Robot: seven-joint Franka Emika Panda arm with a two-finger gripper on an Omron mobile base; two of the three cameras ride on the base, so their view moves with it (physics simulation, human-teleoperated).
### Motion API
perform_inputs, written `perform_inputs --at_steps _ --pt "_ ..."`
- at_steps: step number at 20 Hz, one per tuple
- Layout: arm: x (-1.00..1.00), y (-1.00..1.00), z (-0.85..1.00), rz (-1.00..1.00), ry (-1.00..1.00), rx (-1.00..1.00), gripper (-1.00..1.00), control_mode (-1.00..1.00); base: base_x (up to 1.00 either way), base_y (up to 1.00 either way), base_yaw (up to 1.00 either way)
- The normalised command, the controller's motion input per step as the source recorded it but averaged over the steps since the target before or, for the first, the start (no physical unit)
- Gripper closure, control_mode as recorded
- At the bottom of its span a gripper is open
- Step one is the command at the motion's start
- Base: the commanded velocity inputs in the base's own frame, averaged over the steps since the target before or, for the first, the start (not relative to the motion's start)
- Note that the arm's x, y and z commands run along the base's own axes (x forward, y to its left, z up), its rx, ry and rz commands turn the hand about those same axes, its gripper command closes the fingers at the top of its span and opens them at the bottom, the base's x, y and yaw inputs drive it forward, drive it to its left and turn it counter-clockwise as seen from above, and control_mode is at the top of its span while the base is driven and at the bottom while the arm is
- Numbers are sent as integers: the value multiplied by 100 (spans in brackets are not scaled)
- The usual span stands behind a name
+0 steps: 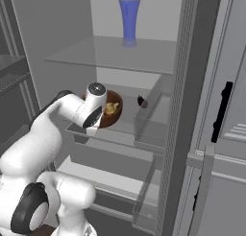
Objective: Pick the chicken drumstick and onion from their plates and place them in the bowl. Then put the bowl in the fridge.
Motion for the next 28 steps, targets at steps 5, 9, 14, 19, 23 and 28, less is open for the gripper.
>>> perform_inputs --at_steps 5,9,14,19,23,28 --pt "41 0 -23 1 0 0 100 -100 0 0 0" --pt "46 0 -34 2 0 0 100 -100 0 0 0" --pt "48 0 -24 2 -1 0 100 -100 0 0 0" --pt "54 0 -11 1 -2 0 100 -100 0 0 0" --pt "40 0 -23 0 -4 0 100 -100 0 0 0" --pt "33 0 -24 0 -5 0 -100 -100 0 0 0"
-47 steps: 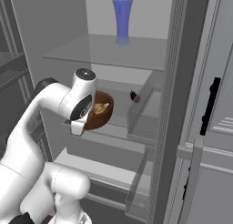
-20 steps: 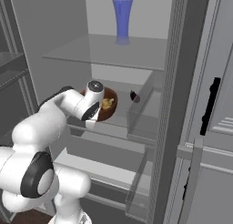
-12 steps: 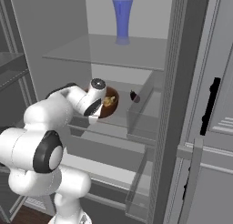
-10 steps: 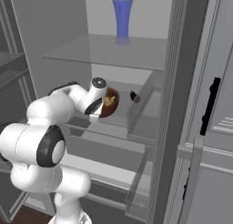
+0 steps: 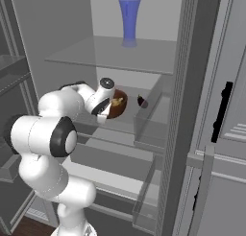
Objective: Pick the chicken drumstick and onion from their plates and place them in the bowl. Then put the bowl in the fridge.
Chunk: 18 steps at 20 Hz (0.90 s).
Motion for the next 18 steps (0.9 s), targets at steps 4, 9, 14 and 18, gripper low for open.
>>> perform_inputs --at_steps 4,9,14,18 --pt "1 0 0 0 -1 0 -100 -100 0 0 0" --pt "-14 0 4 0 -23 0 -100 -100 0 0 0" --pt "-41 0 23 -1 -31 0 -100 -100 0 0 0" --pt "-81 0 59 0 -17 0 -100 -100 0 0 0"
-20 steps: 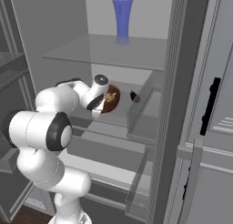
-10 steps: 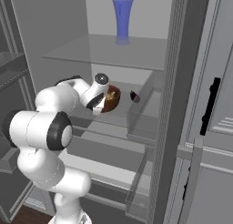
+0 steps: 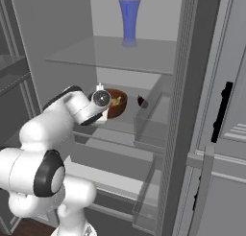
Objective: Pick the chicken drumstick and onion from their plates and place them in the bowl. Then put the bowl in the fridge.
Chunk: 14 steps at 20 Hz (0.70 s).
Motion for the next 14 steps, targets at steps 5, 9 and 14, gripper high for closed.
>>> perform_inputs --at_steps 5,9,14 --pt "-92 0 76 0 0 0 -100 -100 0 0 0" --pt "-98 -3 92 0 0 -4 -100 -100 0 0 0" --pt "-100 -8 75 0 1 -12 -100 -100 0 0 0"
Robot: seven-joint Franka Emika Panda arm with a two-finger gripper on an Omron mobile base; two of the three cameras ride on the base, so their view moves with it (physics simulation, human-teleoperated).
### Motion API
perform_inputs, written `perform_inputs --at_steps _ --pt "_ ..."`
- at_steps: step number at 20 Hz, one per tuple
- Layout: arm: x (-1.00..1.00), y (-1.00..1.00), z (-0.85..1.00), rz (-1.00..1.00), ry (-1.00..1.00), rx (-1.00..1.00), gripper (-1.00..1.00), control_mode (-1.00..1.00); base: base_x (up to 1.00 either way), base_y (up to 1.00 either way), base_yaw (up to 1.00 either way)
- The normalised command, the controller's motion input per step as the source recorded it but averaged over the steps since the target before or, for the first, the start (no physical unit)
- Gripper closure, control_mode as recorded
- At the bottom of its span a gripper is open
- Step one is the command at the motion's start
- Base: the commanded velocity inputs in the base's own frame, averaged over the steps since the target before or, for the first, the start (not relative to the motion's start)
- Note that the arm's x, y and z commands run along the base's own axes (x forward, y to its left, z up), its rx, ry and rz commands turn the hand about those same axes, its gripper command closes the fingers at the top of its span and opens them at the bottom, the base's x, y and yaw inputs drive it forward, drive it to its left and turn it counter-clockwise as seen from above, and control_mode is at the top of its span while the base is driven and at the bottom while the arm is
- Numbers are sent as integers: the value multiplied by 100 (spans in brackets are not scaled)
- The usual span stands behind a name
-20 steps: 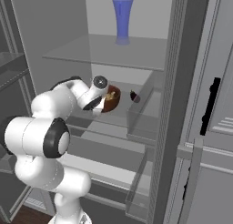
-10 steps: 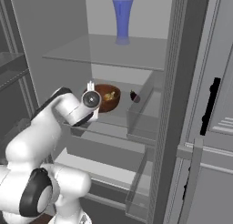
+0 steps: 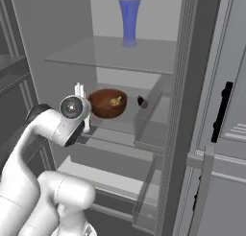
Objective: Pick the chicken drumstick and onion from their plates and place them in the bowl. Then put the bowl in the fridge.
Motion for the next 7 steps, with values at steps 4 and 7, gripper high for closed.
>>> perform_inputs --at_steps 4,7 --pt "-100 -13 62 0 4 -16 -100 -100 0 0 0" --pt "-100 -16 60 0 4 -15 -100 -100 0 0 0"
